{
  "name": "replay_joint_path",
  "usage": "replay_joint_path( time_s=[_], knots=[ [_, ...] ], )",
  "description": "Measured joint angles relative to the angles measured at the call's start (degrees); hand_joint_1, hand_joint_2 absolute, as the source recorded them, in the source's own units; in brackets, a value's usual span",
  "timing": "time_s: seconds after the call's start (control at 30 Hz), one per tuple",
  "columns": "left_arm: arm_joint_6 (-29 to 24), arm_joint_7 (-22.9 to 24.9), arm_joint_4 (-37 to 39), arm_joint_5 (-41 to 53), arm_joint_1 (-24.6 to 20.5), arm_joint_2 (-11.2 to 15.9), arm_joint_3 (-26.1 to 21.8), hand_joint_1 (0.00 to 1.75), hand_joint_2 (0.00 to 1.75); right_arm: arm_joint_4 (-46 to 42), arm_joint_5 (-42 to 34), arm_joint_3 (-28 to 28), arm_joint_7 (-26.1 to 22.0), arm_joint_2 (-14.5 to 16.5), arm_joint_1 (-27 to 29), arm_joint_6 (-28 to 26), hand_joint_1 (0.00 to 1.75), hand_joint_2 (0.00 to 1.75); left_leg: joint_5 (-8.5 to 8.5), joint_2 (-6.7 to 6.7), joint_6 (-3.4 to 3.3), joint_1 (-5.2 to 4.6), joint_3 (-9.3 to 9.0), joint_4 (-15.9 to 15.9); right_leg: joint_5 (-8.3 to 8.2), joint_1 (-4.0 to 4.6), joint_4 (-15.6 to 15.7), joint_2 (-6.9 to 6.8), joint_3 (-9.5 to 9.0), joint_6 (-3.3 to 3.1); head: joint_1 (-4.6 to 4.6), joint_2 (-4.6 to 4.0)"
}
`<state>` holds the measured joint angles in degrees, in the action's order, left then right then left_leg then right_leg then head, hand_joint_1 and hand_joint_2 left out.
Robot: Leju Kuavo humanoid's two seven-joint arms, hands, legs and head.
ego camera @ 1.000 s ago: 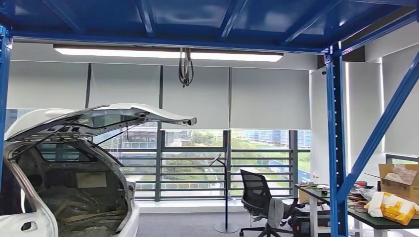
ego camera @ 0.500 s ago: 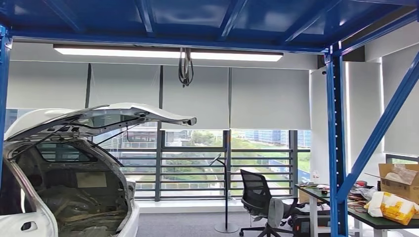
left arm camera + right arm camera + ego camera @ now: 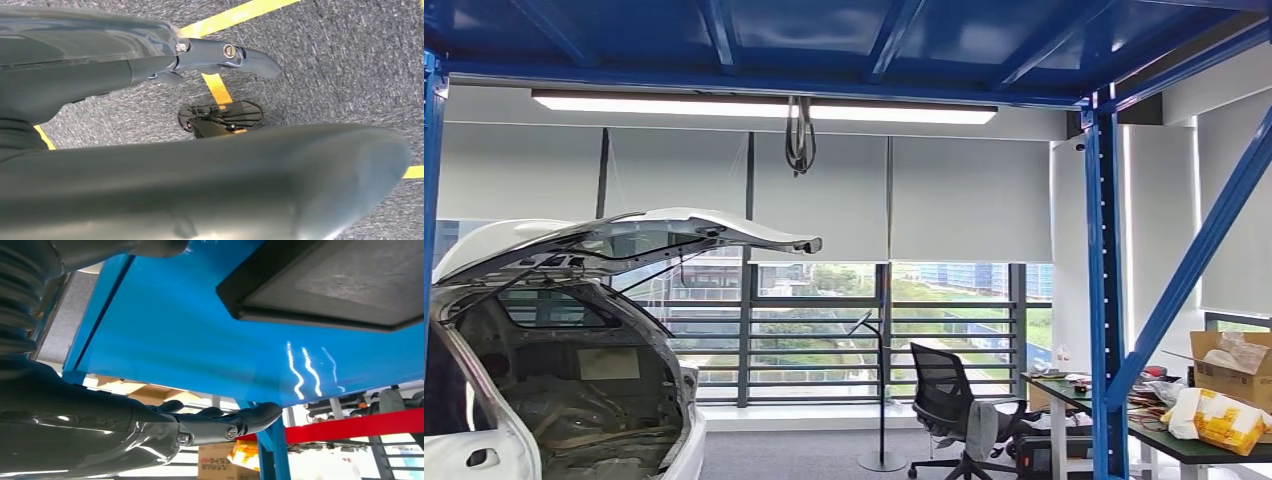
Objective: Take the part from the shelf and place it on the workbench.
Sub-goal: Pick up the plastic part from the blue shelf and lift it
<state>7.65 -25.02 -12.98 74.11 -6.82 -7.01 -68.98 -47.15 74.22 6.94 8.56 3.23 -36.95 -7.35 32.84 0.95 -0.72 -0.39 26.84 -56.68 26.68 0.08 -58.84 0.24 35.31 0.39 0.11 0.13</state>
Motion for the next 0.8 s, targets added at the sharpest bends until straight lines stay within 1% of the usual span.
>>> replay_joint_path(
  time_s=[0.53, 0.8],
  knots=[
    [0.22, 0.41, 0.03, -0.33, -0.11, -0.29, 0.02, 0.0, 0.0, 8.07, 3.27, 0.06, 0.89, 0.91, -3.36, -1.03, 0.0, 1.75, 0.0, 0.0, 0.0, 0.01, 0.0, 0.0, 0.0, 0.0, -0.01, 0.01, 0.0, 0.0, 0.0, 0.0],
    [0.31, 0.56, 0.15, -0.84, -0.19, -0.67, 0.02, 0.0, 0.0, 12.25, 5.77, 0.74, 1.16, 2.91, -5.67, -1.79, 0.0, 1.75, 0.0, 0.0, 0.0, 0.0, -0.01, 0.0, 0.0, 0.0, -0.01, 0.01, -0.01, 0.0, 0.0, 0.0]
  ],
)
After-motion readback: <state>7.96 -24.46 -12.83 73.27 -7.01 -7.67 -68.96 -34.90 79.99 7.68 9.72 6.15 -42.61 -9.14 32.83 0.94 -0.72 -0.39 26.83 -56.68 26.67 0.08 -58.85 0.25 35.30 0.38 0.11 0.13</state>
